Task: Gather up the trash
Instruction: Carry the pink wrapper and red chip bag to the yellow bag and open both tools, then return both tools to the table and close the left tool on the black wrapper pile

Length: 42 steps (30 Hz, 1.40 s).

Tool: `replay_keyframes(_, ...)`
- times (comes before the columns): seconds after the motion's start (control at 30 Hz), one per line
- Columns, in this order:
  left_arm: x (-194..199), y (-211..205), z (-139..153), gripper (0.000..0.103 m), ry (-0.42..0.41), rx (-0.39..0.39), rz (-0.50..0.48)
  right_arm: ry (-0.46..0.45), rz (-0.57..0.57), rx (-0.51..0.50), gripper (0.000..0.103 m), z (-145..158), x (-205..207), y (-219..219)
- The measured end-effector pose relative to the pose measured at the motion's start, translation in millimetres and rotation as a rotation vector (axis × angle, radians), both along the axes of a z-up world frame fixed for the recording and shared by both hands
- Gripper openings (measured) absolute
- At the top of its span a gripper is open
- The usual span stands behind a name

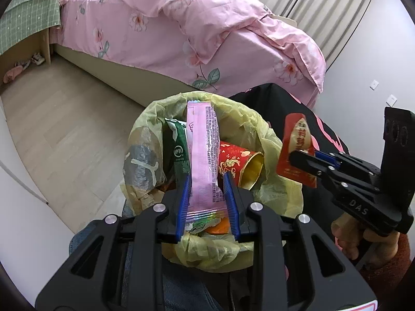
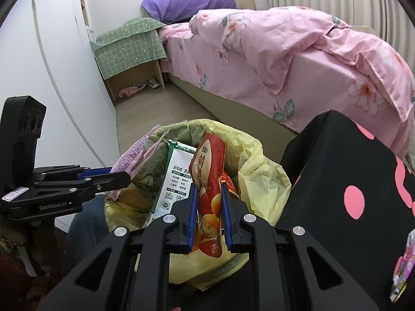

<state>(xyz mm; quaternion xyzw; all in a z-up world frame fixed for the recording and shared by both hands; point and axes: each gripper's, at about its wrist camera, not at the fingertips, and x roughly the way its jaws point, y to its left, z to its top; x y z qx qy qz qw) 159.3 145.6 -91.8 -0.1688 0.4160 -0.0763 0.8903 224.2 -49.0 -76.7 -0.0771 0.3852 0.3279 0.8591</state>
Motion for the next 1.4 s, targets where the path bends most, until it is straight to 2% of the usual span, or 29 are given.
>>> replay_keyframes(0.13,5.2,2.4,-2.0,0.026,-0.003,-0.03,-0.001,0.011,0.003,0.007,0.018,-5.0,5.0,-0.9)
replay_keyframes(0.17,6.0,3.7,-1.6,0.03,-0.007,-0.046,0.0,0.007,0.001,0.006,0.019,-5.9,4.7,-1.6)
replay_keyframes(0.23,6.8,5.4,1.1,0.036,-0.017,-0.066,0.0,0.007,0.001,0.016,0.024,-8.0,4.9,-3.9)
replay_keyframes(0.27,6.1,6.2,4.3,0.041,-0.029,-0.063,0.004,0.013,0.002,0.028,0.032,-9.0,5.1,-6.0)
replay_keyframes(0.3,5.4,6.2,6.8,0.044,-0.038,-0.058,0.01,0.017,0.003,0.039,0.036,-9.2,4.5,-7.2)
replay_keyframes(0.37,4.1,7.0,12.9,0.05,-0.054,-0.048,0.025,0.025,0.004,0.066,0.039,-8.6,3.1,-12.8)
replay_keyframes(0.53,-3.9,13.2,34.4,0.054,-0.103,-0.043,0.103,0.01,0.003,0.097,0.046,1.8,-4.7,-29.0)
replay_keyframes(0.6,-6.8,15.1,43.8,0.055,-0.126,-0.051,0.127,-0.008,0.001,0.106,0.059,8.2,-8.0,-35.3)
replay_keyframes(0.73,-14.8,19.8,64.8,0.055,-0.191,-0.076,0.191,-0.042,0.002,0.128,0.06,20.9,-9.7,-38.4)
replay_keyframes(0.87,-18.2,16.4,77.5,0.055,-0.197,-0.058,0.191,-0.072,-0.021,0.145,0.06,33.2,-13.3,-51.5)
replay_keyframes(1.03,-22.1,-2.4,90.6,0.056,-0.226,-0.031,0.13,-0.086,-0.079,0.162,0.06,46.8,-27.8,-93.9)
replay_keyframes(1.13,-19.2,-26.8,94.8,0.056,-0.247,-0.02,0.064,-0.136,-0.12,0.106,0.06,53.1,-45.7,-123.2)
replay_keyframes(1.27,-12.1,-81.5,96.6,0.056,-0.294,0.007,-0.072,-0.223,-0.219,0.04,0.06,59.1,-74.8,-179.6)
replay_keyframes(1.4,-3.6,-143.4,92.5,0.056,-0.305,0.002,-0.259,-0.23,-0.361,0.027,0.06,59.6,-94.2,-249.2)
